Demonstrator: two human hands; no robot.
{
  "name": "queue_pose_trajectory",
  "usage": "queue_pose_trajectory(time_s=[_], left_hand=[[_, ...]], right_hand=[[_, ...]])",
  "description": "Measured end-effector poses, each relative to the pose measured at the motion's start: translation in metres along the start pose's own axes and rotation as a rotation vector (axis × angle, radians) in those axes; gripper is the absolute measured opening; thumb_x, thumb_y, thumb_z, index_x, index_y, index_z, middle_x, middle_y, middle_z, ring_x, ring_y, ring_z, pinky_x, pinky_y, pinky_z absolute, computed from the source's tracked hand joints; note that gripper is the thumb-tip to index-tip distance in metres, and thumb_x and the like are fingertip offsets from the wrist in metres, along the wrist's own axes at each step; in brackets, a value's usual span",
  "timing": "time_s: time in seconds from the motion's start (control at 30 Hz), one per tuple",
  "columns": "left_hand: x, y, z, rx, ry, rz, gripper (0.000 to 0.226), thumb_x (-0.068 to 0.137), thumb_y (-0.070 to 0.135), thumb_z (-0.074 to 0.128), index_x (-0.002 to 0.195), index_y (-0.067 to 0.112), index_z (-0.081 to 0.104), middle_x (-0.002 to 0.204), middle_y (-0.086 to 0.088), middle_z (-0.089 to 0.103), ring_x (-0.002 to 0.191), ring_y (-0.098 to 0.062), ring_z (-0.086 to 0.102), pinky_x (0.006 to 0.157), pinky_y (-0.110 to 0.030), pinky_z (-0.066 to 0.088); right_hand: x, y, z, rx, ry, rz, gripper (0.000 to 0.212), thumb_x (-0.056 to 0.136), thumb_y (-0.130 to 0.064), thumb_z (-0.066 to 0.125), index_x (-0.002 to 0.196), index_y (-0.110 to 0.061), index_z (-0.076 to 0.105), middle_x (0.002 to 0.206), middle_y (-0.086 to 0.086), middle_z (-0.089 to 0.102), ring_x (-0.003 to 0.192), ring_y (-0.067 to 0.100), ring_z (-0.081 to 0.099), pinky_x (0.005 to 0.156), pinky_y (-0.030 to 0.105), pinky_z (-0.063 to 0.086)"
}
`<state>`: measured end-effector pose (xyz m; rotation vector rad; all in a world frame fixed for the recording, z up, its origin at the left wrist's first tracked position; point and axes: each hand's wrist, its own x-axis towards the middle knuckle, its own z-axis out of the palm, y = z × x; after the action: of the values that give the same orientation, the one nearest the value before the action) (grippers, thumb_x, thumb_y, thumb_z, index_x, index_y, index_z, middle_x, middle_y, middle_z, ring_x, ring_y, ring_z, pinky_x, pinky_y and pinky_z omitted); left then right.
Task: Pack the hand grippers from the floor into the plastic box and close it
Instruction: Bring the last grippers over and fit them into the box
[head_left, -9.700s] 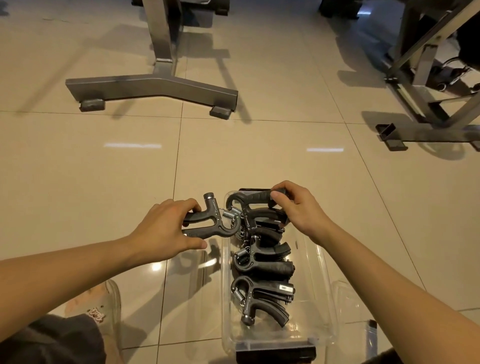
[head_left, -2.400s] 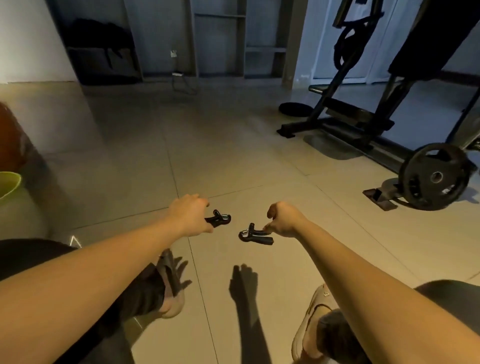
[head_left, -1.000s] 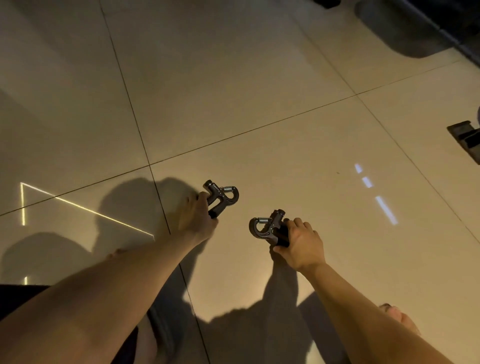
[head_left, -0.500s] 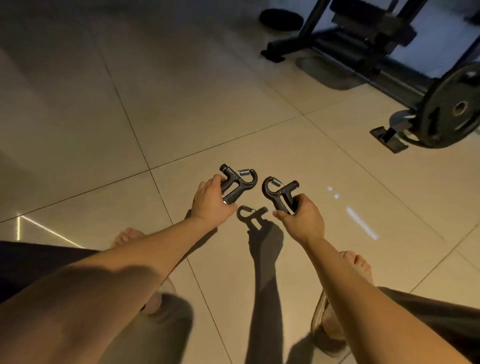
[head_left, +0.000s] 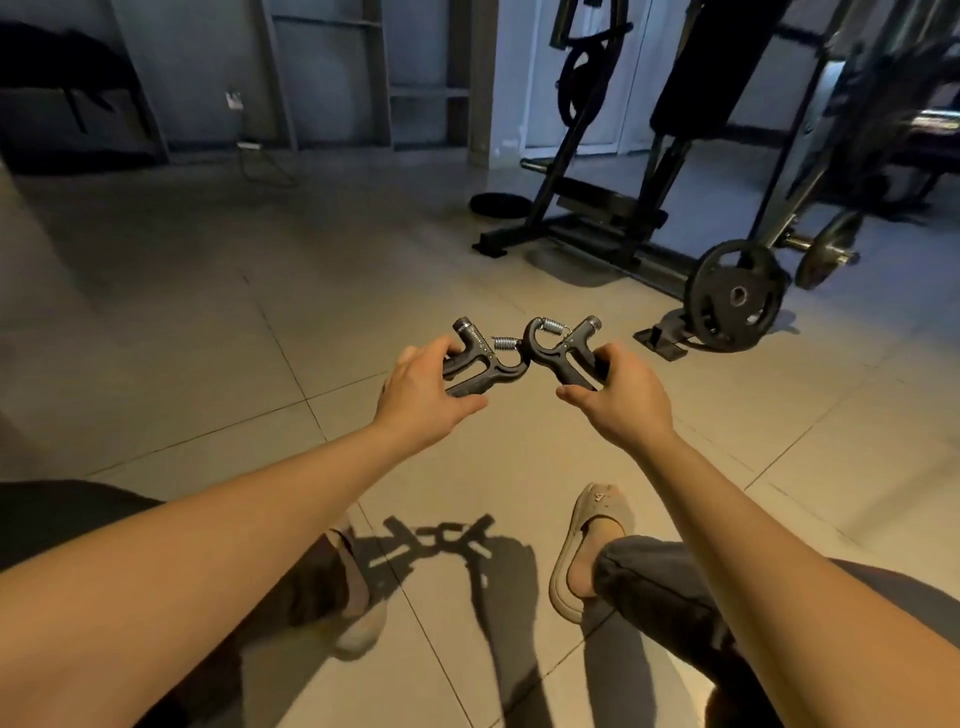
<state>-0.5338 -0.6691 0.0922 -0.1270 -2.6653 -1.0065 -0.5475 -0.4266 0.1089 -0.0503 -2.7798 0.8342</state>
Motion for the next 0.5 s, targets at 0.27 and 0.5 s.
queue_pose_trajectory(time_s=[0.27, 0.5], left_hand=[[-0.099, 0.109, -0.042, -0.060, -0.011, 0.141, 0.054, 0.071, 0.044, 0.086, 0.114, 0.034, 0.055, 0.101, 0.012, 0.050, 0.103, -0.014, 0.054, 0.088, -0.036, 0.049], [-0.185, 0.196, -0.021, -0.128, -0.168, 0.243, 0.057, 0.071, 0.044, 0.087, 0.119, 0.032, 0.057, 0.110, 0.005, 0.055, 0.102, -0.013, 0.055, 0.088, -0.031, 0.048]], right_hand=[[-0.120, 0.005, -0.143, -0.108, 0.052, -0.051, 0.061, 0.075, -0.055, 0.081, 0.123, -0.023, 0.058, 0.115, -0.003, 0.066, 0.102, 0.019, 0.061, 0.084, 0.040, 0.054], [-0.233, 0.044, -0.247, -0.264, 0.022, 0.023, 0.056, 0.075, -0.049, 0.083, 0.118, -0.021, 0.060, 0.110, -0.002, 0.065, 0.096, 0.019, 0.061, 0.082, 0.040, 0.055]])
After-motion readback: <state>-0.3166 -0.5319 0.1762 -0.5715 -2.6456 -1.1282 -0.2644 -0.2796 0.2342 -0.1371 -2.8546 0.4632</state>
